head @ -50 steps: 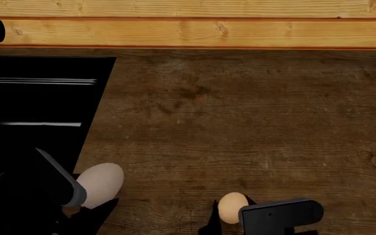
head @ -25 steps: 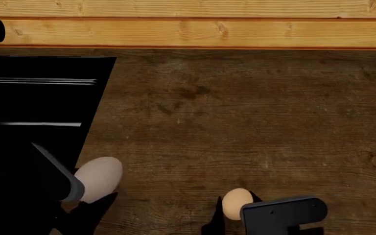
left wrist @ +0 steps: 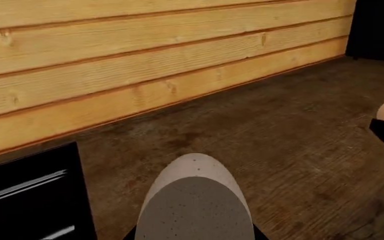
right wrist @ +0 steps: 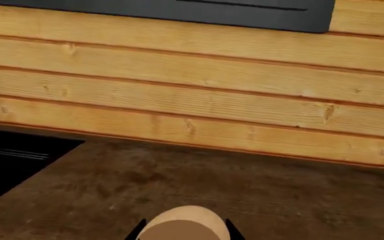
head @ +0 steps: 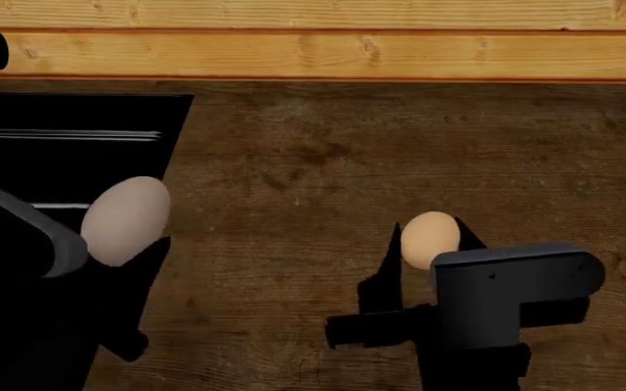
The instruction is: Place the eggs and milk next to the bowl.
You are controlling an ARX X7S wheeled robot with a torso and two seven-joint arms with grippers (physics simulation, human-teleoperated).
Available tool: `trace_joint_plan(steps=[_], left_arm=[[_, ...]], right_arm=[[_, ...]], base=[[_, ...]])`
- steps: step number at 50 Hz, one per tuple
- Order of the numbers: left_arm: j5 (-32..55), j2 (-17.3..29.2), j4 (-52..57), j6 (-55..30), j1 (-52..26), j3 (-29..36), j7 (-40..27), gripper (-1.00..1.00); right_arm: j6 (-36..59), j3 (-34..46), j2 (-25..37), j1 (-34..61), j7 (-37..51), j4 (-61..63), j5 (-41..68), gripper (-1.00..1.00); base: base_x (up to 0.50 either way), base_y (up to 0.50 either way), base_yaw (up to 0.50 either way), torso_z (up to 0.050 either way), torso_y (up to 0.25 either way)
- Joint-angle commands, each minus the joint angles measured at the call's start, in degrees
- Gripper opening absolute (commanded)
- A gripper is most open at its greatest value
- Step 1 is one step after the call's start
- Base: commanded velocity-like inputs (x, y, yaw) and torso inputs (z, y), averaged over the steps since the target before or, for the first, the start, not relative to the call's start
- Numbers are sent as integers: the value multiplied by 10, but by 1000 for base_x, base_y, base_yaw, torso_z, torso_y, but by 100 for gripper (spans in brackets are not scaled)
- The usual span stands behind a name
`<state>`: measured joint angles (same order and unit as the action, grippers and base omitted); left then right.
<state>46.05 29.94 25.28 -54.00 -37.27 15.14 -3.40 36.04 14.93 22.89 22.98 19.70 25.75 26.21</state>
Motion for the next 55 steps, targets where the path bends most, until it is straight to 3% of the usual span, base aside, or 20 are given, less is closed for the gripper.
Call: trace_joint_plan(steps=[1,24,45,55], left_arm=[[39,-25,56,-11,2,-74,-60,-100],[34,-16,115,5,15,-136,-138,-100],[4,-13,110,30,23,-128,-145,-100],[5,-12,116,26,21,-119,-147,-100]], right_arm=[[37,-26,-6,64,-3,26,-17,-100],[59,-34,10,144,19,69,-32,-100],[29,-27,7,128,23,57,-44,-100],[34,-34,9,121,26,65,-35,-100]], base=[[0,0,0,0,0],[0,0,0,0,0],[0,0,0,0,0],[-436,87,0,0,0]])
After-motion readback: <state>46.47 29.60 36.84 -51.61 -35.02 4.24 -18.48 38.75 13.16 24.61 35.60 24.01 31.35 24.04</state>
